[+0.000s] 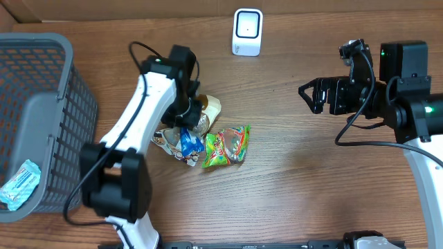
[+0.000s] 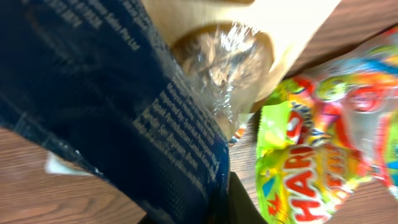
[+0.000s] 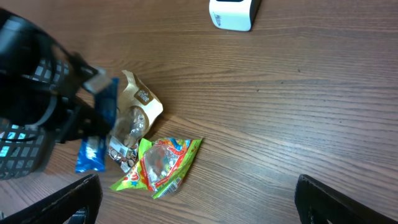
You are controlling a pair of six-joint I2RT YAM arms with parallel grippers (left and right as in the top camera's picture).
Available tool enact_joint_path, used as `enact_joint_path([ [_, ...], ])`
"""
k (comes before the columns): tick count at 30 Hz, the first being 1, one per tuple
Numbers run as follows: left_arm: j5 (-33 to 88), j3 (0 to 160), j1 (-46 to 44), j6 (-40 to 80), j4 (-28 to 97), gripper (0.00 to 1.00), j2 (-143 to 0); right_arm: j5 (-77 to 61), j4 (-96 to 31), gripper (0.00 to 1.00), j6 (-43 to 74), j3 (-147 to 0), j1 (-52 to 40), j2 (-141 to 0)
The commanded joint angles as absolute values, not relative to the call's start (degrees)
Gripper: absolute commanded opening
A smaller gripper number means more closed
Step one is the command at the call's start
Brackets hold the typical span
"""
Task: Scan the item barcode
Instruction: 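Carry the blue packet out and place it between the other items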
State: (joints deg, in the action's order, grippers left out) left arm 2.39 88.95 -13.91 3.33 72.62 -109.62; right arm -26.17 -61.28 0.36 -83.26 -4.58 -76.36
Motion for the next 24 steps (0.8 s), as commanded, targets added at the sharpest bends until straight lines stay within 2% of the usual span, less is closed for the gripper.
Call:
enact_joint_path([
  [1,4.43,89.32,-14.66,-0.36,73.38,0.15,-110.19,-26.65,-60.99,0.99,0.16,-84.71,-4.43,-76.31],
  [4,7.33,90.41,-15.11,-2.04,75.22,0.31,-109.91,-26.65,-60.97,0.99,0.16,-84.71,-4.43,-76.31],
  [11,8.32,105.10,-15.73,-2.83,86.37,0.38,-109.67,-26.68,-60.40,0.99,0.19,-84.71,-4.43,-76.31],
  [18,0.56,129.69,-12.27,2.55,96.84,0.39,-108.20,-26.68,-60.84,0.99,0.19,-84.71,-4.43,-76.31],
  [19,0.38,132.88,-10.70,3.81,96.77,0.45,-107.22,-26.68,-60.84,0.99,0.19,-84.71,-4.43,-76.31],
  [24,-2.96,140.81,0.47,12.99,96.82,0.58,-102.85,-26.68,-60.97,0.99,0.19,-84.71,-4.43,-76.31],
])
